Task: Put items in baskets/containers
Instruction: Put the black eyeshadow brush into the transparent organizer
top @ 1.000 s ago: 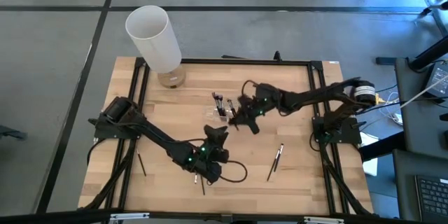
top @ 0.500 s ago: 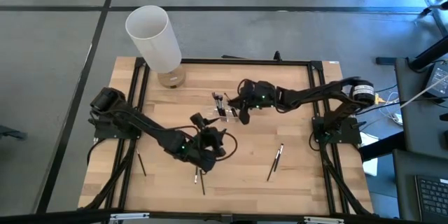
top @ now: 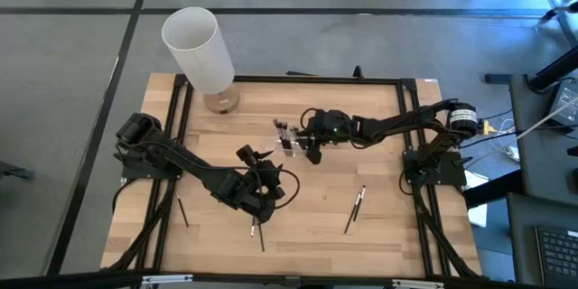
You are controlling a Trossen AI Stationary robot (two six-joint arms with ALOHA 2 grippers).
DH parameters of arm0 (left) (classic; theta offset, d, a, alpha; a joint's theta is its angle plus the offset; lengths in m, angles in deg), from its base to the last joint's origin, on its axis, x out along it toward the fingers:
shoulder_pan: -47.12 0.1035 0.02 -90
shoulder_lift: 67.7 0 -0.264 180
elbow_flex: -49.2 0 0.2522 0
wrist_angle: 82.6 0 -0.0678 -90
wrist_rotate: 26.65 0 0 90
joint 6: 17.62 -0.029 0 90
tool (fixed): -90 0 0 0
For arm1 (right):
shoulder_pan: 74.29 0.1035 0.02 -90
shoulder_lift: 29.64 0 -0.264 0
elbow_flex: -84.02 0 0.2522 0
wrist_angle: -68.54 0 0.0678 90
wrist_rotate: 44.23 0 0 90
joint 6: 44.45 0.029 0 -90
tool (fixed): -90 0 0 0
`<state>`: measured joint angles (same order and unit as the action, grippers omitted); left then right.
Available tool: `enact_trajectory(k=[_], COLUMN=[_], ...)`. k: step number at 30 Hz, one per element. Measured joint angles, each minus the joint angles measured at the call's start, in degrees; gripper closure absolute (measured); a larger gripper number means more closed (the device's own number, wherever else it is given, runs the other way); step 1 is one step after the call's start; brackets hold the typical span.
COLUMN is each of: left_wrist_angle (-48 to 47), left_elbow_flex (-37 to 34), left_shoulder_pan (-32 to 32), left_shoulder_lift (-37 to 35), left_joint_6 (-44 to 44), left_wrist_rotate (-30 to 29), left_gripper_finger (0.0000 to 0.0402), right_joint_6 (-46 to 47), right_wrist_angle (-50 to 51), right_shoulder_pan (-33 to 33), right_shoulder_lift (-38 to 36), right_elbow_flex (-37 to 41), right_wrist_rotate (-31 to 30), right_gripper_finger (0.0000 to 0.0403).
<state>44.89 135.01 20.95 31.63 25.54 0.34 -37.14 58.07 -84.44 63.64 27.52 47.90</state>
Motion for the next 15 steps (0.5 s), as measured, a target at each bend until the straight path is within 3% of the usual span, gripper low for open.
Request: enact_trajectory(k=[6,15], left_wrist_angle=[-4.1,-3.2], left_elbow_flex=[0.0,-3.9], left_shoulder_pan=[0.0,-3.1], left_shoulder_lift=[0.0,2.3], left_joint_6=[9.1,35.2], left_wrist_rotate=[6.0,30.3], left_gripper_finger=[0.0167,0.0167], right_joint_6=[-0.2,-4.4], right_wrist_angle=[1.1,6.0], right_shoulder_pan=[0.2,3.5], right_shoulder_lift=[-3.4,-20.3], right_elbow_flex=[0.0,0.0], right_wrist_rotate=[0.5,0.9], right_gripper_finger=[0.0258,0.0274])
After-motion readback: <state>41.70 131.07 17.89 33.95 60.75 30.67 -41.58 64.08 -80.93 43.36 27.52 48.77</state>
